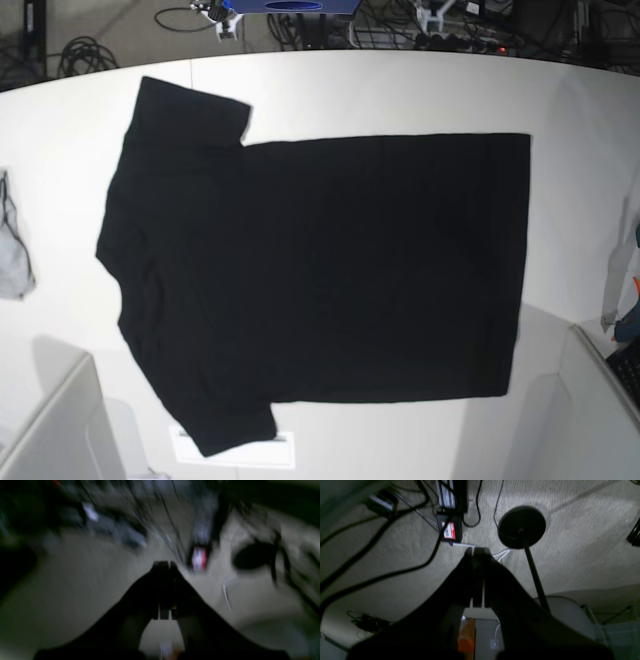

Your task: Fold the T-shirt properly

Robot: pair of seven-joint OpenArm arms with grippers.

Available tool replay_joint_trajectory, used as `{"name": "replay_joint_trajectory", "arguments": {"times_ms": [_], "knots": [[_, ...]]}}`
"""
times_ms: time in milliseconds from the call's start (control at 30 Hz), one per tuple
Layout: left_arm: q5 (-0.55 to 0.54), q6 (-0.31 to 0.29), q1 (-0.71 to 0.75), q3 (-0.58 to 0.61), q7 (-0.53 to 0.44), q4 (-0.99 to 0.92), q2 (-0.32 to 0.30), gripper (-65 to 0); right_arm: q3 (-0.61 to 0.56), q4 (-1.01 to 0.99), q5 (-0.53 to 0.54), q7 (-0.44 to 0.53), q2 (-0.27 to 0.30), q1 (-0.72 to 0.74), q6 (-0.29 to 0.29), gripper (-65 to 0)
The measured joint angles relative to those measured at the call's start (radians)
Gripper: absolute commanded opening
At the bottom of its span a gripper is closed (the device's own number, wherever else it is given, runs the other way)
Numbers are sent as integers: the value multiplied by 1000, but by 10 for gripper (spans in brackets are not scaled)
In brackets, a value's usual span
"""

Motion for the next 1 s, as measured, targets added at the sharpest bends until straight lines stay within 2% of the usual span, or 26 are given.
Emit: {"name": "replay_joint_trajectory", "arguments": {"times_ms": [33,367,467,567,800,867,933,1000], "knots": [[0,-7,6,0,27,-2,5,-650,0,-1,0,-7,0,-3,0,-650],[0,-5,11,-8,7,73,-11,-650,0,2,0,-5,1,-2,0,-650],[5,-6,40,0,-87,67,-1,-650,0,2,0,-6,1,-2,0,-650],[2,-7,49,-7,-138,59,0,-650,0,2,0,-3,1,-3,0,-650],[3,-4,58,-1,-155,66,-3,-650,0,2,0,-3,1,-2,0,-650],[5,48,61,-1,-147,64,-2,-650,0,2,0,-4,1,-3,0,-650],[24,150,63,1,-148,64,-2,-650,0,2,0,-4,1,-3,0,-650],[59,152,66,1,-150,64,-16,-650,0,3,0,-2,1,-8,0,-650]]}}
